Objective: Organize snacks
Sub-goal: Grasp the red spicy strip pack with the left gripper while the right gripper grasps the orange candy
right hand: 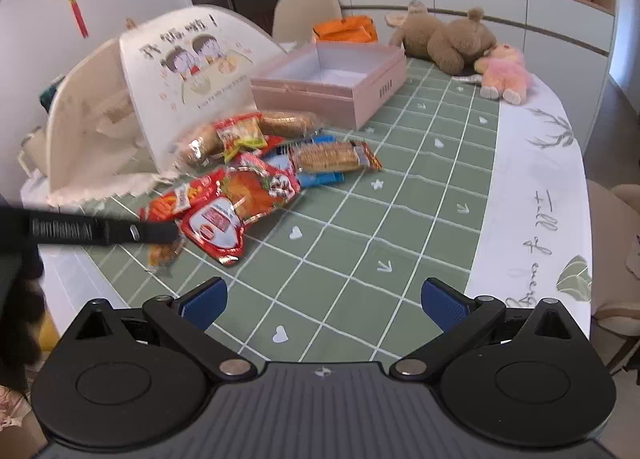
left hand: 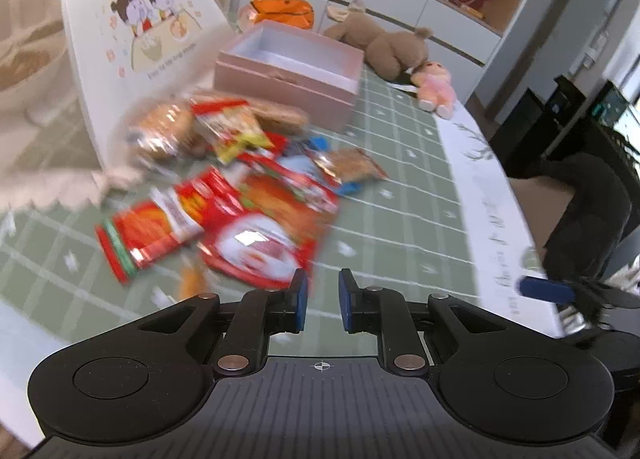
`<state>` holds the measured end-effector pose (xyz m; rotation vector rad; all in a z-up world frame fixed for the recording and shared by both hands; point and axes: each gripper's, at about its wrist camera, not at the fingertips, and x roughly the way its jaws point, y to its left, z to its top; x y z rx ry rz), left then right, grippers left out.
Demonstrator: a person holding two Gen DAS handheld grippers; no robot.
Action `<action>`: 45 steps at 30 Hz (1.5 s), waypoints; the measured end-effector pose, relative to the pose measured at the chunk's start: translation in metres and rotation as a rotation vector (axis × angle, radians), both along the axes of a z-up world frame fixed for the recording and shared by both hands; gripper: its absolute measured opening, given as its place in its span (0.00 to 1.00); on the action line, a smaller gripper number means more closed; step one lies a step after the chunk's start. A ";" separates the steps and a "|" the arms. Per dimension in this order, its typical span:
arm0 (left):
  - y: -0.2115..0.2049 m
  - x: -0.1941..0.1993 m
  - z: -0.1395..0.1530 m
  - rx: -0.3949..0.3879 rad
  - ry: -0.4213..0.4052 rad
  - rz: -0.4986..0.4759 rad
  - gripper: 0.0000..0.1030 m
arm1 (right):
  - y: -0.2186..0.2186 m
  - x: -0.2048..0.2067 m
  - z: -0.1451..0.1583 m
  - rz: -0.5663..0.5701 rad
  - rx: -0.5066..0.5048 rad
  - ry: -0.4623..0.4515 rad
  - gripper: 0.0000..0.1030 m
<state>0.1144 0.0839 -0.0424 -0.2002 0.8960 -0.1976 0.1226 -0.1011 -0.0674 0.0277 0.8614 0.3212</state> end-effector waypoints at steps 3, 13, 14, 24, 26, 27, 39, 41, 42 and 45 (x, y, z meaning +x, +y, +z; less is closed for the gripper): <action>0.040 0.027 -0.007 0.069 -0.051 -0.023 0.19 | 0.026 0.006 -0.011 -0.023 -0.059 -0.012 1.00; 0.138 0.110 -0.053 0.054 0.055 -0.307 0.19 | 0.172 0.041 -0.053 -0.150 0.067 0.161 0.62; 0.137 0.113 -0.056 0.060 0.065 -0.352 0.19 | 0.185 0.043 -0.056 -0.146 0.068 0.163 0.54; 0.076 0.082 -0.060 0.383 -0.022 -0.740 0.21 | 0.165 0.031 -0.058 -0.283 -0.143 0.164 0.26; 0.067 0.079 -0.059 0.405 0.009 -0.761 0.26 | 0.146 0.025 -0.060 -0.311 -0.149 0.160 0.29; 0.063 0.079 -0.059 0.383 0.040 -0.771 0.40 | 0.139 0.022 -0.060 -0.314 -0.135 0.156 0.37; 0.061 0.104 -0.057 0.461 0.054 -0.651 0.65 | 0.124 0.015 -0.069 -0.299 -0.039 0.131 0.87; 0.068 0.116 -0.060 0.426 0.091 -0.632 0.63 | 0.125 0.015 -0.071 -0.288 -0.042 0.143 0.95; 0.069 0.120 -0.063 0.400 0.111 -0.637 0.65 | 0.126 0.015 -0.073 -0.286 -0.046 0.151 1.00; 0.065 0.129 -0.069 0.359 0.113 -0.679 0.75 | 0.133 0.012 -0.075 -0.315 -0.087 0.145 1.00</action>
